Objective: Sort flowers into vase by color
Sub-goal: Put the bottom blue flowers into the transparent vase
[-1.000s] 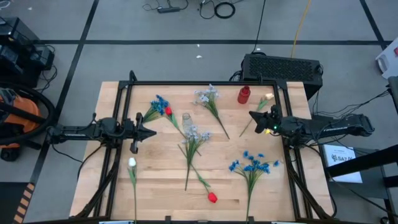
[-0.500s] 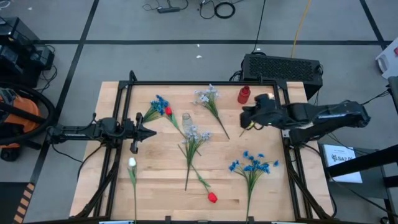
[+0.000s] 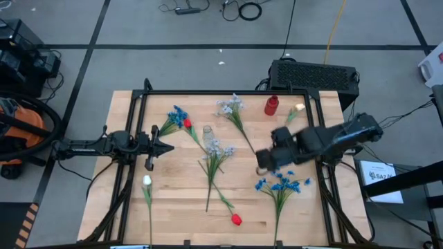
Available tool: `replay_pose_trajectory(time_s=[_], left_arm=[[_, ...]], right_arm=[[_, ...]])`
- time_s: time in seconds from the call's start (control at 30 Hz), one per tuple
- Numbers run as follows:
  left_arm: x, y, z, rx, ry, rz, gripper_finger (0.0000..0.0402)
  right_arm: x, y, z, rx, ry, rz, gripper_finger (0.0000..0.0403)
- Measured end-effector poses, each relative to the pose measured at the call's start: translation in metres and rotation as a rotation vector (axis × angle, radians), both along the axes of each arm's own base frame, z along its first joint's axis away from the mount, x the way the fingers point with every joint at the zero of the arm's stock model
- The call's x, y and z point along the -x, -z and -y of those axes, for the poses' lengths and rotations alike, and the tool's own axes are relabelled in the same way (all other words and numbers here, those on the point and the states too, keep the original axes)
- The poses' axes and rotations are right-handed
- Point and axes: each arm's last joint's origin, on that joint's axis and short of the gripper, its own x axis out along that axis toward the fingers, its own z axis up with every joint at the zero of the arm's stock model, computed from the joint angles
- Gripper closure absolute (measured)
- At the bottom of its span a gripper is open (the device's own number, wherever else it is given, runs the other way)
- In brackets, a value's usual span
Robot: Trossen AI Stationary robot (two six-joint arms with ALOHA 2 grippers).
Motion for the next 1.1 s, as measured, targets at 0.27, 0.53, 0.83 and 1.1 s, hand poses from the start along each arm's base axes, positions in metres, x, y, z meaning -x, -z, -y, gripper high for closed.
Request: replay_pose_trajectory(time_s=[0.27, 0.53, 0.83, 1.1], left_arm=[[0.000, 0.000, 0.000, 0.000, 0.000, 0.000, 0.0393], [0.000, 0.000, 0.000, 0.000, 0.000, 0.000, 0.0393], [0.000, 0.000, 0.000, 0.000, 0.000, 0.000, 0.0393], [0.000, 0.000, 0.000, 0.000, 0.000, 0.000, 0.0393]], right_arm=[[0.018, 0.013, -0.045, -0.179, 0.154, -0.037, 0.0403], [0.025, 0.057, -0.080, -0.271, 0.136, -0.045, 0.0390], [0.027, 0.114, -0.097, -0.416, 0.181, -0.067, 0.0280], [0.028, 0.157, -0.094, -0.427, 0.197, -0.118, 0.0173]])
